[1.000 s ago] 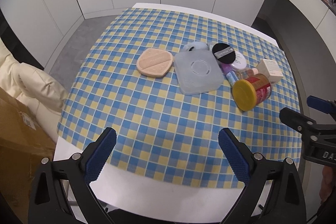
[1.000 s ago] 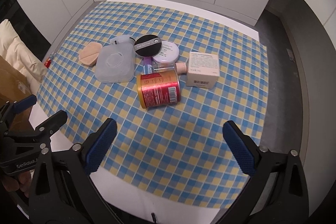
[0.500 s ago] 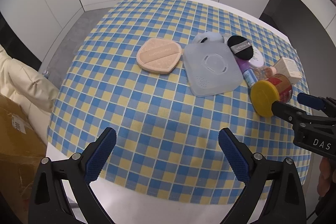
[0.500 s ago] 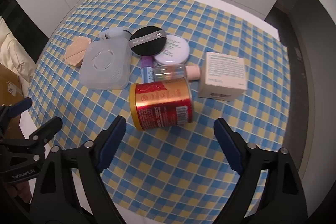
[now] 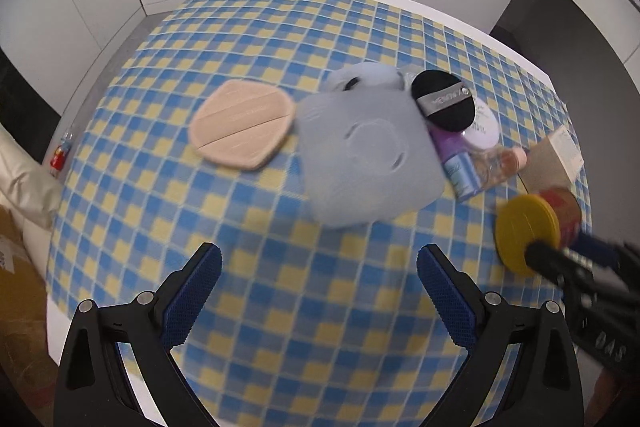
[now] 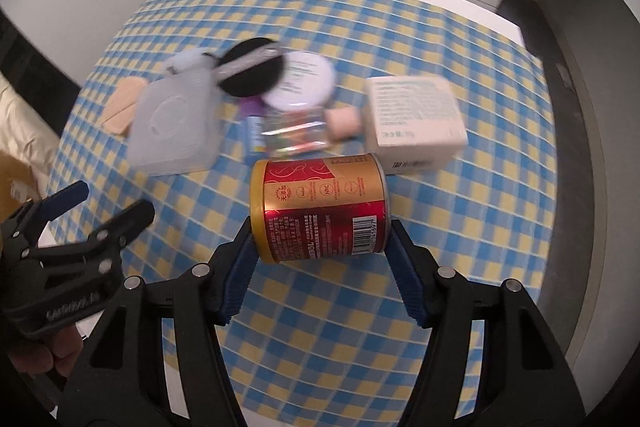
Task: Organize objects
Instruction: 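Grasp the red-and-gold can with the right tool while the left tool grasps the translucent container, then lift and carry the can with the right tool while the left tool carries the container toward the cardboard box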
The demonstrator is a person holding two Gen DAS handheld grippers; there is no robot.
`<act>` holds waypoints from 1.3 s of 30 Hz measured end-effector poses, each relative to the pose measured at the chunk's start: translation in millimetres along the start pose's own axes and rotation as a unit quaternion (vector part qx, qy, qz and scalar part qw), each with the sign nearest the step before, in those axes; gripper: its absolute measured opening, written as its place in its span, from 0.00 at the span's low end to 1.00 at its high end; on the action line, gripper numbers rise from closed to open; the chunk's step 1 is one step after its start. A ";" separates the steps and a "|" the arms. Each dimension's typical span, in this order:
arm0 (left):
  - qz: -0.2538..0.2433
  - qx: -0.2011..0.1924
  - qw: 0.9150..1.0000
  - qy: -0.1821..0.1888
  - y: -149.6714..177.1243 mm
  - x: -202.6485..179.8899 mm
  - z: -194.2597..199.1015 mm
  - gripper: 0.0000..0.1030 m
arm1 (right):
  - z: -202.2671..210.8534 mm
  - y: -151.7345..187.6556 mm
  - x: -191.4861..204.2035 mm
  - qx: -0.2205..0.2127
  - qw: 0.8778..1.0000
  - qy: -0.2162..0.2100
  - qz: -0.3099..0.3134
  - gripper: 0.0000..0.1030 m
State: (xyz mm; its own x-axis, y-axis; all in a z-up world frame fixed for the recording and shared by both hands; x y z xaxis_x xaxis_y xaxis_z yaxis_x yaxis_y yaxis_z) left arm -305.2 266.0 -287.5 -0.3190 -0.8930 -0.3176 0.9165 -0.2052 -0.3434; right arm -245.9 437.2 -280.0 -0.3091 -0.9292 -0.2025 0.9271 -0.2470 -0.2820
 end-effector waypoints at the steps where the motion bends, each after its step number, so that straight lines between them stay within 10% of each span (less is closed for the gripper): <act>1: 0.003 -0.003 1.000 0.001 -2.4 -2.6 -1.6 0.96 | -1.1 0.8 -4.2 0.002 1.000 0.001 -0.006 0.63; 24: -0.003 0.001 1.000 -0.008 -35.3 -15.2 -34.5 0.81 | -2.6 5.4 -37.9 0.001 0.999 0.005 -0.050 0.63; 39: -0.026 -0.039 0.999 -0.018 -13.6 -24.4 51.4 0.81 | 56.3 5.1 -45.6 -0.035 0.997 0.010 -0.063 0.63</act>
State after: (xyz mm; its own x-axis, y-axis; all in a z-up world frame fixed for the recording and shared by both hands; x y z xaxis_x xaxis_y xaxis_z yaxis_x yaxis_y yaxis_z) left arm -297.5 270.1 -229.7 -0.3558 -0.8957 -0.2665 0.8765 -0.2209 -0.4277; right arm -215.2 462.8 -219.4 -0.4266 -0.8865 -0.1791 0.8637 -0.3406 -0.3714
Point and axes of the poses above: each gripper's, at about its wrist camera, not at the fingertips, and z roughly against the way its jaws point, x to its left, y to its underside, the point moved 8 cm from there along -z, roughly the way its jaws point, and after that the axes turned 15 degrees about y, right-handed, at the moved point
